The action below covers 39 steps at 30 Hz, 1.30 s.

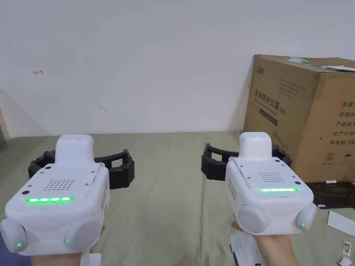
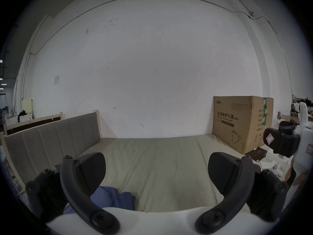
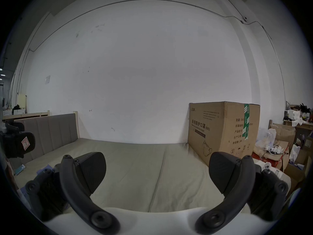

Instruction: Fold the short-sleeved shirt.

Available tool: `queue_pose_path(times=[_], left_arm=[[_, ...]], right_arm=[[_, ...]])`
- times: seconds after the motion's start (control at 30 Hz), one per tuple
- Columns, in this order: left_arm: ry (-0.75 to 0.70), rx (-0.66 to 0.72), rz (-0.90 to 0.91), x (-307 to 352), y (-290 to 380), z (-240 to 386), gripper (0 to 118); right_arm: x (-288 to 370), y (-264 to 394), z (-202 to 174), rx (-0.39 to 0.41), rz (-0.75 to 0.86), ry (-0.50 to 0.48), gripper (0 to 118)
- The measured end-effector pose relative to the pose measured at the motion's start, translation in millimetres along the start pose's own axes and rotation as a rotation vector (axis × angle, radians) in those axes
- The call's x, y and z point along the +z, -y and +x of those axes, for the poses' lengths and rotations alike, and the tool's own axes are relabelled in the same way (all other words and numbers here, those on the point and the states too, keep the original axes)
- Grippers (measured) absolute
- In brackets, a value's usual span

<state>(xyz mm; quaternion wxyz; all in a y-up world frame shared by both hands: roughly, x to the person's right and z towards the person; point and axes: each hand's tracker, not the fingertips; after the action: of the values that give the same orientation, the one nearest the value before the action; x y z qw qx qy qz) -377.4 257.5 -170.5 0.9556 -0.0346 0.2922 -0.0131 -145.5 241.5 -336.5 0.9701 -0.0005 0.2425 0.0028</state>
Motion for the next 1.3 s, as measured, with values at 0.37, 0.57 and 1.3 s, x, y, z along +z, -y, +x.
queue_pose_path(times=[0.37, 0.57, 1.3], left_arm=[[0.004, 0.024, -0.02, -3.2, 4.6, -4.8, 118], [0.003, 0.003, -0.019, -4.5, 6.0, -2.3, 118], [0.022, 0.032, -0.054, -8.5, 11.9, -8.6, 29]], right_arm=[[-2.8, 1.6, 4.5, -0.037, -0.032, 0.018, 118], [-2.3, 4.4, -4.2, 0.039, -0.038, -0.002, 118], [6.7, 1.9, -8.8, 0.064, -0.057, 0.03, 80]])
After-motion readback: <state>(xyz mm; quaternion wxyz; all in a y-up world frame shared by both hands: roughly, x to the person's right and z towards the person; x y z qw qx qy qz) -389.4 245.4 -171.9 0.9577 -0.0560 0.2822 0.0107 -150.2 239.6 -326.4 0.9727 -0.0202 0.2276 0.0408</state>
